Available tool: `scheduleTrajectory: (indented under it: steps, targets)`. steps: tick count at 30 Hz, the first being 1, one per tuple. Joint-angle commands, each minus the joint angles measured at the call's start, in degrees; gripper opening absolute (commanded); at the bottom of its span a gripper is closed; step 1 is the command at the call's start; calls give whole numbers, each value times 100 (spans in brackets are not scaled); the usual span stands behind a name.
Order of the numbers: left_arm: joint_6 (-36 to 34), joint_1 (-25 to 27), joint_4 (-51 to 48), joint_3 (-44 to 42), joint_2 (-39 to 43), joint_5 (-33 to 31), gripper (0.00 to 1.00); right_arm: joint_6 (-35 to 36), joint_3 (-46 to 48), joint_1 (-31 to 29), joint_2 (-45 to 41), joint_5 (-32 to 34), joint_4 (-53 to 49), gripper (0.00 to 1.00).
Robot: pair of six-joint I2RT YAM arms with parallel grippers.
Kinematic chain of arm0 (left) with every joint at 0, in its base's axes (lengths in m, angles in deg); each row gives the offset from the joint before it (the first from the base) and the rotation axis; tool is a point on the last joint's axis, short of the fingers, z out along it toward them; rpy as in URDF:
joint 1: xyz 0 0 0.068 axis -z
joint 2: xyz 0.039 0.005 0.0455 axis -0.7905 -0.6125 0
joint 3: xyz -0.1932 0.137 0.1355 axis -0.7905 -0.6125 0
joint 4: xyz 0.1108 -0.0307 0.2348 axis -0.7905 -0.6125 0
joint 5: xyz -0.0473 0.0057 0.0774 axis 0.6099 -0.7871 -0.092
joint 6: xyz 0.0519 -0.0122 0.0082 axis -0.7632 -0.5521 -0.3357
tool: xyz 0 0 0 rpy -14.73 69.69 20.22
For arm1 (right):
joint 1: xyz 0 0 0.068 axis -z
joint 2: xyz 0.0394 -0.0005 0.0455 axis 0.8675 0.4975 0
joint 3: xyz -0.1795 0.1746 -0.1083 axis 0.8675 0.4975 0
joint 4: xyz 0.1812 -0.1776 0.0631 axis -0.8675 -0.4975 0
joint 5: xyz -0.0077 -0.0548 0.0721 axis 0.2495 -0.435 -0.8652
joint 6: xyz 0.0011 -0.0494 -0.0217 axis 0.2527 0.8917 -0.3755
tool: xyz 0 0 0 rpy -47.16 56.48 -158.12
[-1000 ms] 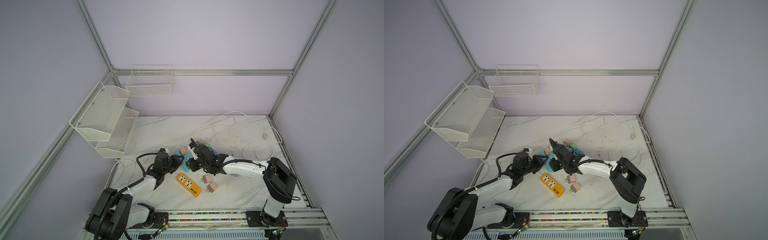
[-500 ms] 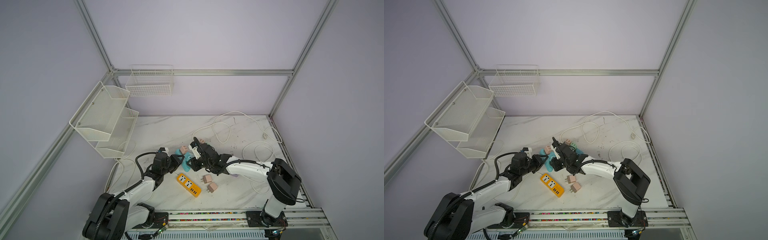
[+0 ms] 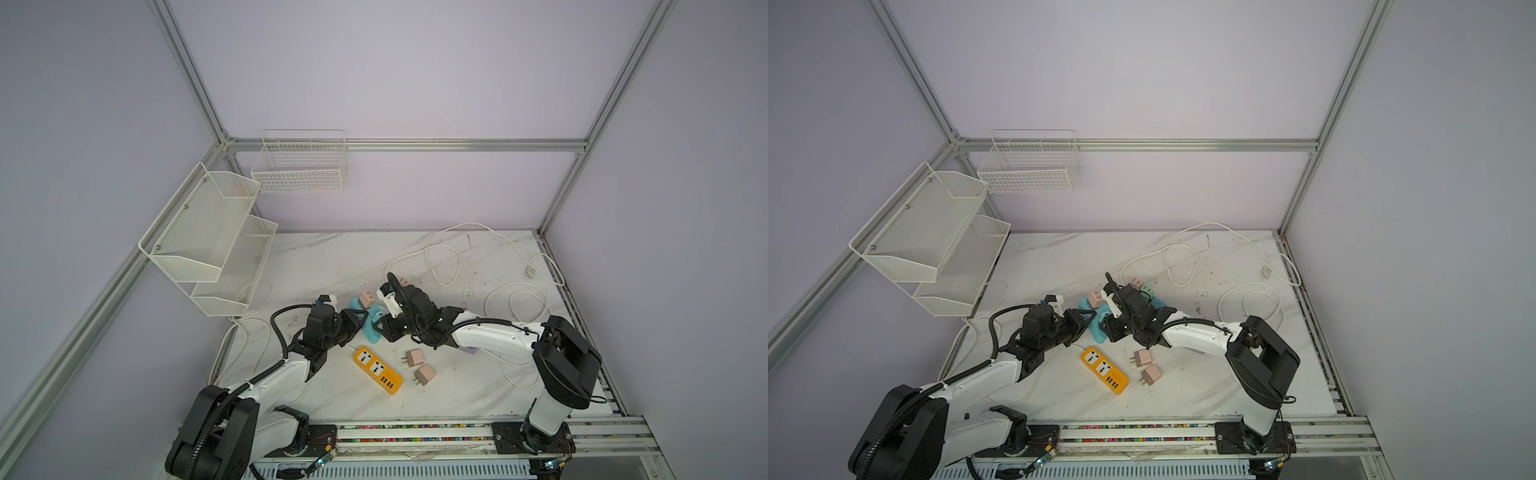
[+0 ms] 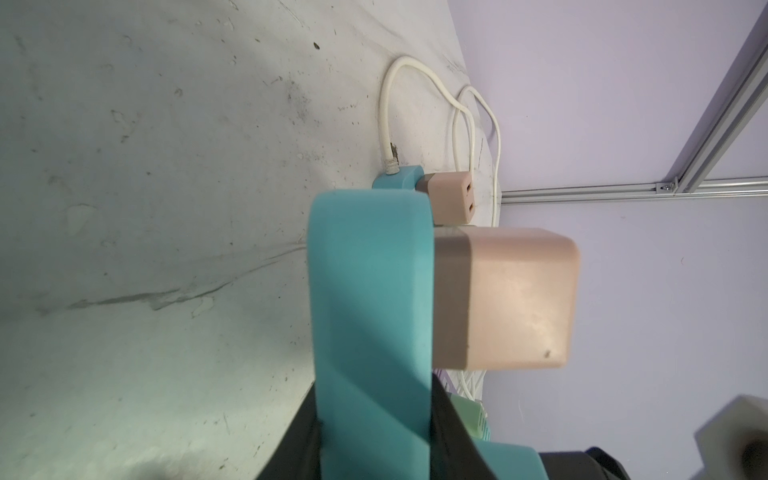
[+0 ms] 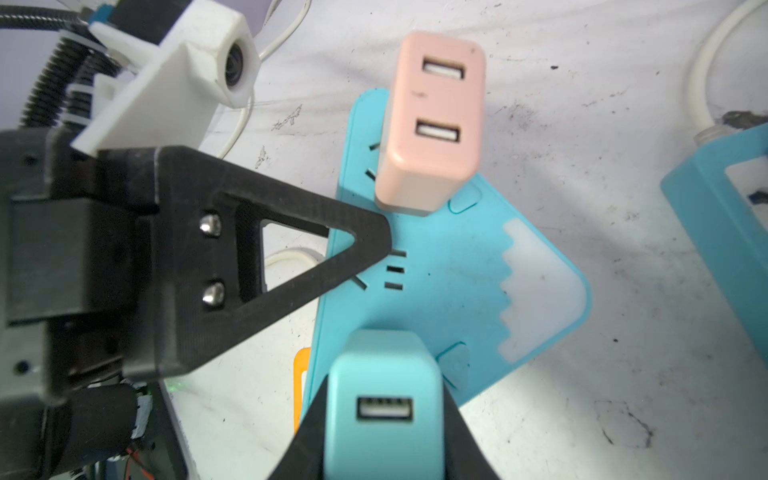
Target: Pull the plug off the socket
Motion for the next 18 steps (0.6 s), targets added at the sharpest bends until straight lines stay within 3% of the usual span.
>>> scheduleTrajectory:
  steps: [1,6,8,14,18]
  targets:
    - [-302,-26,-126,-159,-56,-51,0,144,-67,96,-368,-212,371,0]
    - [-302,-27,-121,-73,-148,-21,0,401,-550,-530,-45,190,10,0]
    - [-300,-26,-120,-67,-173,-20,0,453,-522,-572,-58,50,62,0]
    - [-291,-26,-132,-83,-144,-26,0,2,28,157,-458,-296,485,0]
    - [-291,-26,-154,-45,-148,-32,0,3,-61,147,-472,-108,322,0]
